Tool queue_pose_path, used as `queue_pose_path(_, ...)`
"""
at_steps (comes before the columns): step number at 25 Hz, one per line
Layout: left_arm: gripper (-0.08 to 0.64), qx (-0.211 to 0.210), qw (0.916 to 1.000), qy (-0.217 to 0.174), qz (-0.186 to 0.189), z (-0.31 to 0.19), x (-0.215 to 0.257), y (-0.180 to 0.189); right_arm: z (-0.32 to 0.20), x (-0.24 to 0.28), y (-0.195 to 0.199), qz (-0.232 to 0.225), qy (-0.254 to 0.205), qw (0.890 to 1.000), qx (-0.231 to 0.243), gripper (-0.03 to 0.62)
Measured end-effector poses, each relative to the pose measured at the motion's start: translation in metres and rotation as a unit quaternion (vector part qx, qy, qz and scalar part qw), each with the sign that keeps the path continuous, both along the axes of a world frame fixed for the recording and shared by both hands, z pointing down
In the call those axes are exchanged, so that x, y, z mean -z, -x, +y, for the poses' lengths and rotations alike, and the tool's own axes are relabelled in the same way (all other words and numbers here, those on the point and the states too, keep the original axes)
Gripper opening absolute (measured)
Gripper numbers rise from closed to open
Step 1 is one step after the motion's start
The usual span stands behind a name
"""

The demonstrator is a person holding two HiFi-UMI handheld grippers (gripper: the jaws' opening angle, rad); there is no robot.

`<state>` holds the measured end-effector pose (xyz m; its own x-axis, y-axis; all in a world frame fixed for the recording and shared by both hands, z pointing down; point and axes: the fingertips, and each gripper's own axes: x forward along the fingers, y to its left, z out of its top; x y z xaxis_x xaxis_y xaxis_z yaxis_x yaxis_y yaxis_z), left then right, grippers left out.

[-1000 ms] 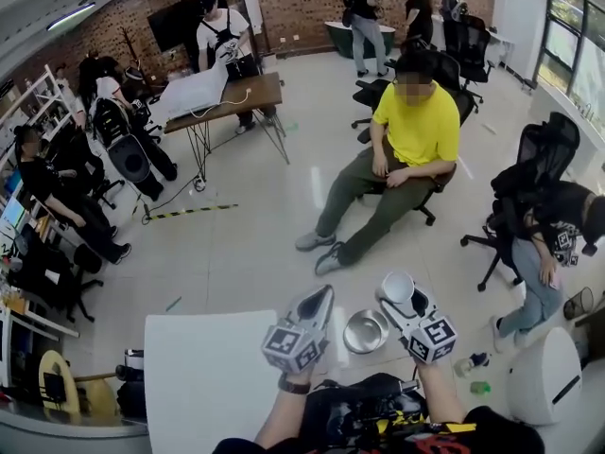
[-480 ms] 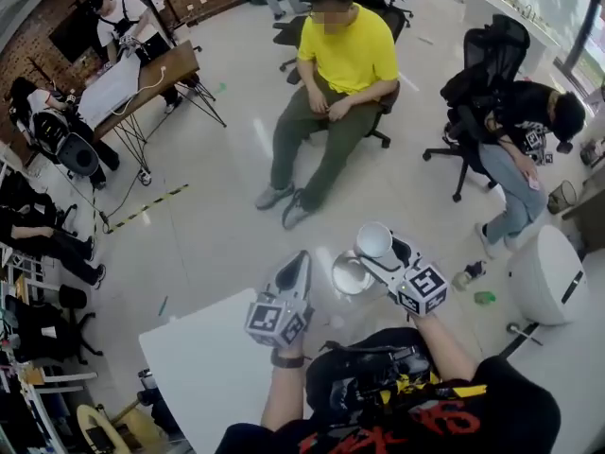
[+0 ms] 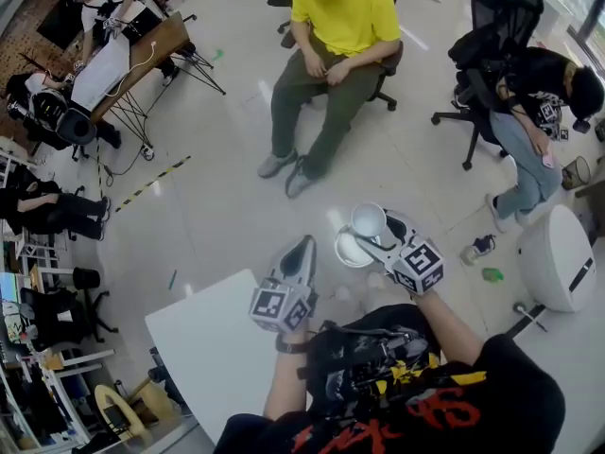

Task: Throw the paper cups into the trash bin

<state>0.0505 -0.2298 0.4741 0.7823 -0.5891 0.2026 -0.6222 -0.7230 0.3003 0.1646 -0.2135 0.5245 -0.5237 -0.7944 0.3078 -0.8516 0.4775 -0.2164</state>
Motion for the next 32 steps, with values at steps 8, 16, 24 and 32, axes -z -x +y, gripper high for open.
queue_pose_path(8,0.003,0.017,0.9984,0.048,-0.024,-0.008,-0.031,-0.009,-0.010,-0.042,-0.007,-0.042,0.047,0.998,0.025,0.316)
queue_pose_path(16,0.003,0.044,0.9941,0.092,-0.036,0.003,-0.069,-0.001,0.005,-0.092,-0.004,-0.051,0.108,0.992,0.049,0.316)
queue_pose_path(24,0.003,0.059,0.9921,0.110,-0.011,-0.005,-0.111,0.019,-0.010,-0.144,-0.003,-0.037,0.142,0.988,0.045,0.316)
queue_pose_path(32,0.002,0.058,0.9870,0.149,-0.020,-0.002,-0.183,0.032,-0.009,-0.217,0.012,-0.023,0.166,0.985,0.042,0.316)
